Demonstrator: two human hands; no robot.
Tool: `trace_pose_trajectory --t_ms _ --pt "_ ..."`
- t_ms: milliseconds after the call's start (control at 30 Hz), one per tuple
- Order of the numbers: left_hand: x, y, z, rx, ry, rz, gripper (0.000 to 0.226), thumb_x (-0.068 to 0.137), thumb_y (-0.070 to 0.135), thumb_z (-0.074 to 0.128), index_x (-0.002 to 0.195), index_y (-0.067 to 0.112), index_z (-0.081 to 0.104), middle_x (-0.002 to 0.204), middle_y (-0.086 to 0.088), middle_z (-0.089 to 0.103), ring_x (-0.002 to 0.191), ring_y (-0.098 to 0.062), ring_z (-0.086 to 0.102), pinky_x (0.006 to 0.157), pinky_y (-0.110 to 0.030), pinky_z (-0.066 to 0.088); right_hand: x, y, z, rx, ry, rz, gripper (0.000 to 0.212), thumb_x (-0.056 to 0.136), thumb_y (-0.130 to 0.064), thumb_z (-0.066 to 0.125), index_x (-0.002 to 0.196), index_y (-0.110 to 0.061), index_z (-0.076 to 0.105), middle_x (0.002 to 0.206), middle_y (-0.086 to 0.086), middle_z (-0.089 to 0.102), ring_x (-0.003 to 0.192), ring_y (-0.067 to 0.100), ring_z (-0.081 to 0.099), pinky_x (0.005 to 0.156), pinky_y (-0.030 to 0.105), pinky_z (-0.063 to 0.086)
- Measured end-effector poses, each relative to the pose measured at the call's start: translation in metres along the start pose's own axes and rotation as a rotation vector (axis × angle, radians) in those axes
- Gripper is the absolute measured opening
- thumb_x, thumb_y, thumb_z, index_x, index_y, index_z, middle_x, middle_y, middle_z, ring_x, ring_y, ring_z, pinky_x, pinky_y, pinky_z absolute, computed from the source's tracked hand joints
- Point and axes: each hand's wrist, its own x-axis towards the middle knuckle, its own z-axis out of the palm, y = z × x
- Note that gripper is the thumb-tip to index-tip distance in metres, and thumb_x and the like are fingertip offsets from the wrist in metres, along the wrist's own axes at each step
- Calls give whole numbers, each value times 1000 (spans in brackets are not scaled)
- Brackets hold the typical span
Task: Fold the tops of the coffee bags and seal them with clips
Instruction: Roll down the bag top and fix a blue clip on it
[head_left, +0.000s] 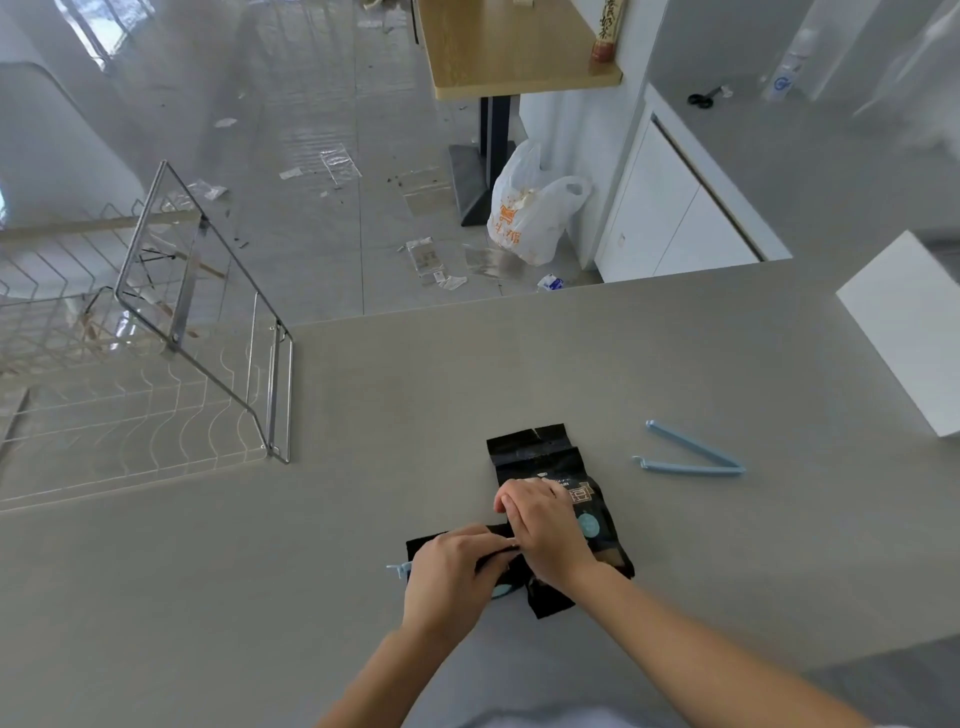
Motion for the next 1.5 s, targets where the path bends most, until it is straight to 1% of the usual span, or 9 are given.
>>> trace_pose_trajectory --t_ms 233,333,500,567,700,967,1200,1367,1500 --pt "-13 -50 -39 -1 -87 -36 44 71 46 70 113 47 57 109 30 57 101 5 55 87 -24 47 1 -4 -43 654 -193 193 69 74 -81 32 93 -23 64 88 -7 67 88 10 62 85 23 47" --pt "-29 -67 -46 -27 -78 -67 44 72 35 76 112 46 61 112 31 59 105 4 54 91 -31 47 -15 -7 -42 347 -342 -33 27 79 -52 64 97 -34 61 95 -18 60 92 1 56 82 22 48" --pt "-30 -57 -36 -50 185 2 27 80 18 66 102 33 70 103 27 66 103 -1 58 87 -34 51 -13 -29 -39 127 -52 -235 10 80 -12 70 85 -19 64 90 -6 61 81 6 54 71 27 51" --pt "-31 -56 -40 -79 271 34 29 79 24 61 104 37 67 105 30 64 104 2 57 88 -23 48 -14 -32 -41 166 17 -288 14 80 -12 69 83 -21 59 88 -9 59 81 2 53 69 20 49" --pt "-34 -58 -40 -23 166 -8 28 78 12 72 101 27 73 102 17 70 104 -6 59 88 -39 51 -20 -31 -36 135 -114 -176 8 82 -12 69 86 -16 64 93 -6 60 85 7 55 76 31 52" --pt "-40 -69 -35 -29 133 -82 25 81 16 70 100 31 70 100 21 66 95 -2 59 85 -35 51 -17 -36 -34 -10 -105 -205 5 85 -20 64 88 -16 62 92 -3 63 84 12 56 78 32 49" --pt "-40 -82 -8 -147 213 -153 50 70 -8 70 111 20 67 124 13 57 121 -15 49 102 -35 40 -17 -91 -10 -137 -99 -468 28 83 -43 54 104 -24 56 104 -2 65 97 18 58 81 36 46" --pt "-43 -82 -3 -84 248 -120 38 73 1 71 108 15 67 115 19 57 119 -16 51 98 -33 42 -14 -93 4 -126 -22 -445 18 79 -41 66 87 -25 63 84 -8 70 77 14 65 65 26 50" --pt "-42 -76 3 -171 275 -152 39 76 4 71 111 18 66 116 22 58 119 -10 50 99 -28 41 -11 -90 6 -79 3 -337 21 82 -44 62 82 -24 64 82 -7 69 77 14 64 76 31 45"
